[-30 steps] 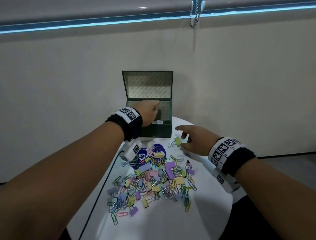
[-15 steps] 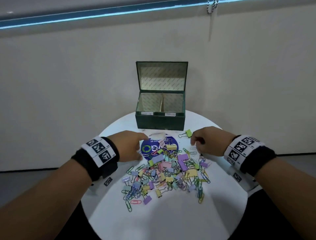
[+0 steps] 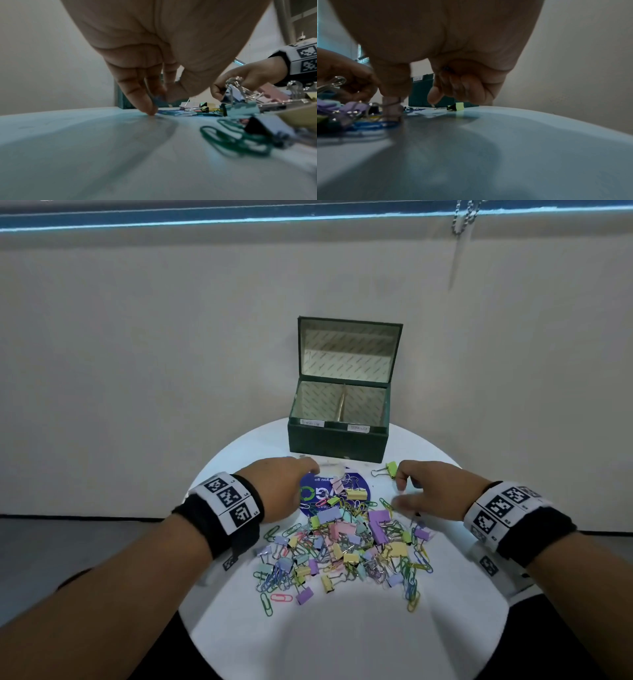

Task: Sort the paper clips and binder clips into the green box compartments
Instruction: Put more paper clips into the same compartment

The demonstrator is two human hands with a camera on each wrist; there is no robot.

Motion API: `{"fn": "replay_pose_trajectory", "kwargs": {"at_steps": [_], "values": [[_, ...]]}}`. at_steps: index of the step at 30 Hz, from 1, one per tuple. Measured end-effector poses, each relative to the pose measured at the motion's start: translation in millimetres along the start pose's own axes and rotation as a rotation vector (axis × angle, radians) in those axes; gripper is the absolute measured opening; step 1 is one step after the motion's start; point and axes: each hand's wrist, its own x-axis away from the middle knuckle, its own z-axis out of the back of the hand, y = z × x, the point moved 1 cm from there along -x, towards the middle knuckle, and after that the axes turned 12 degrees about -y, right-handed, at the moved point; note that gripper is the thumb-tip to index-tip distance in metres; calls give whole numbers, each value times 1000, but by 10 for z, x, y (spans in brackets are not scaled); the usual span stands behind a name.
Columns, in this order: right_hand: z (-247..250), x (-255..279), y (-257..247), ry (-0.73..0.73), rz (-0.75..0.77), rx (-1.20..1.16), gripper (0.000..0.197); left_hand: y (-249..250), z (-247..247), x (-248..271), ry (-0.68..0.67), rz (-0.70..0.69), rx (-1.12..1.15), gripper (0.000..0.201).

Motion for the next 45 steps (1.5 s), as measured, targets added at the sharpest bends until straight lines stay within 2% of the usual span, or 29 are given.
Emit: {"fn": "replay_pose_trajectory", "kwargs": {"at_steps": [3,5,10,12,15,18,22,25,27,29,32,34,37,38,40,42,45], "values": [[-24,-29,-7,-43,-45,74,16,-33,16,-13,52,16,71,33],[-16,-27,-24,-22,-23,57,12,-56,11,-19,41,3,121,31],[2,-21,-16,76,40,28,23,-46,43,26,66,-3,179,19],[12,-33,5,114,46,-37,21,-55,20,64,34,-10,128,17],[22,-32,28,162,80,-129,22,-49,-9,108,-71,-49,54,26],[91,-61,31,217,101,-184,24,-5,2,75,-78,-90,65,23],[475,-217,-41,386,50,-219,20,13,17,23,-51,-144,65,5],[844,-376,-204,576,2,-272,15,-4,-15,1,-60,-139,46,10],[956,-496,-334,607,-3,-295,11,-1,-25,-15,-46,-130,1,13],[962,-613,-441,558,12,-293,2,-16,-25,-34,-34,-120,5,14],[896,-718,-505,449,45,-284,28,-55,-21,-53,-10,-110,30,13],[859,-681,-489,456,55,-277,37,-78,-9,-64,34,-113,43,13],[758,-462,-389,520,98,-188,26,-89,19,-77,79,-117,48,12],[702,-349,-348,469,108,-144,19,-92,25,-82,80,-115,42,12],[548,-132,-230,261,125,-44,9,-91,29,-84,65,-117,23,10],[391,25,-107,80,125,15,7,-87,58,-79,50,-128,26,6],[243,93,20,0,100,6,30,-86,217,-130,40,-142,5,4]]}}
